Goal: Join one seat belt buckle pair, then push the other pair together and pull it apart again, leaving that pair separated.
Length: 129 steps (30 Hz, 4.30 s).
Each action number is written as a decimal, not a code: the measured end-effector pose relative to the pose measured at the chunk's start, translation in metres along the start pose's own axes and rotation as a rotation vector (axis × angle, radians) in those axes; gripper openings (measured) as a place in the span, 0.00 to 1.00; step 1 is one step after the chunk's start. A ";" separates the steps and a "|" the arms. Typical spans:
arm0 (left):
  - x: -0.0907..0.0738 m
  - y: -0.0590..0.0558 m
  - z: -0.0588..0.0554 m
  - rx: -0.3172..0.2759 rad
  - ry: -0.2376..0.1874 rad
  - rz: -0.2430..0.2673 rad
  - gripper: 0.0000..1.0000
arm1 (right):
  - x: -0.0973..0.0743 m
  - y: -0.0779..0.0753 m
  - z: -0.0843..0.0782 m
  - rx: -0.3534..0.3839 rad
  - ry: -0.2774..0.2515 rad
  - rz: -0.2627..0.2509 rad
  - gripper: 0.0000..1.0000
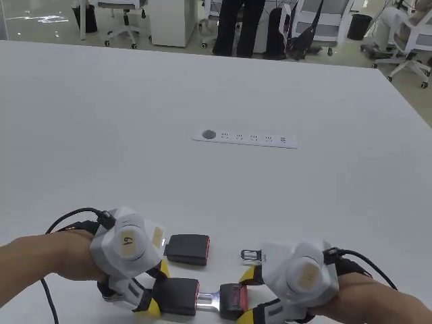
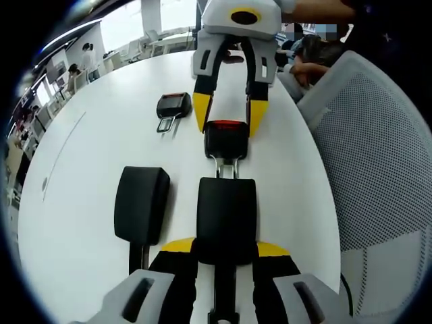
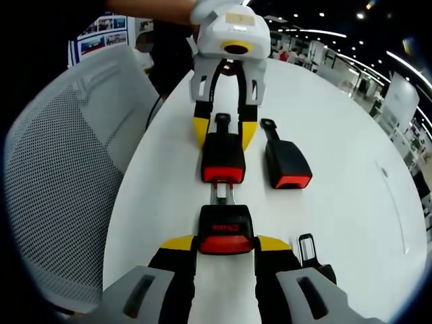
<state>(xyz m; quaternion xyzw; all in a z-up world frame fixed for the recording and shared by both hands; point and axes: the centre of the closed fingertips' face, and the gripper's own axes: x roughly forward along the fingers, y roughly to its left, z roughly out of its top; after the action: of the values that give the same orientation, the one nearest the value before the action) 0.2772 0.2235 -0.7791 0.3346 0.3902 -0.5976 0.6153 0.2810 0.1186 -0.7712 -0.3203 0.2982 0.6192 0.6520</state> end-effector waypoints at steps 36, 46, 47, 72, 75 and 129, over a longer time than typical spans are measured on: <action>0.000 0.000 0.001 -0.011 -0.032 0.020 0.32 | 0.006 0.004 0.008 0.034 -0.002 -0.025 0.28; 0.001 0.001 0.001 0.014 -0.029 0.010 0.31 | 0.007 0.003 0.009 0.032 0.009 -0.019 0.28; 0.001 0.001 0.002 0.014 -0.029 0.009 0.31 | 0.007 0.004 0.008 0.038 0.011 -0.017 0.28; 0.001 0.001 0.000 0.017 -0.018 0.009 0.31 | 0.015 0.006 0.018 0.068 0.019 -0.014 0.27; 0.001 0.001 0.000 0.016 -0.018 0.010 0.31 | 0.015 0.006 0.018 0.065 0.021 -0.015 0.27; 0.003 0.000 0.002 0.037 -0.018 0.007 0.32 | 0.016 0.005 0.020 0.029 -0.030 -0.024 0.29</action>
<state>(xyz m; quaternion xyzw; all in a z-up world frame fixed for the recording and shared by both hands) 0.2773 0.2205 -0.7804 0.3417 0.3723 -0.6056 0.6148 0.2763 0.1438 -0.7718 -0.3050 0.2934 0.6116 0.6685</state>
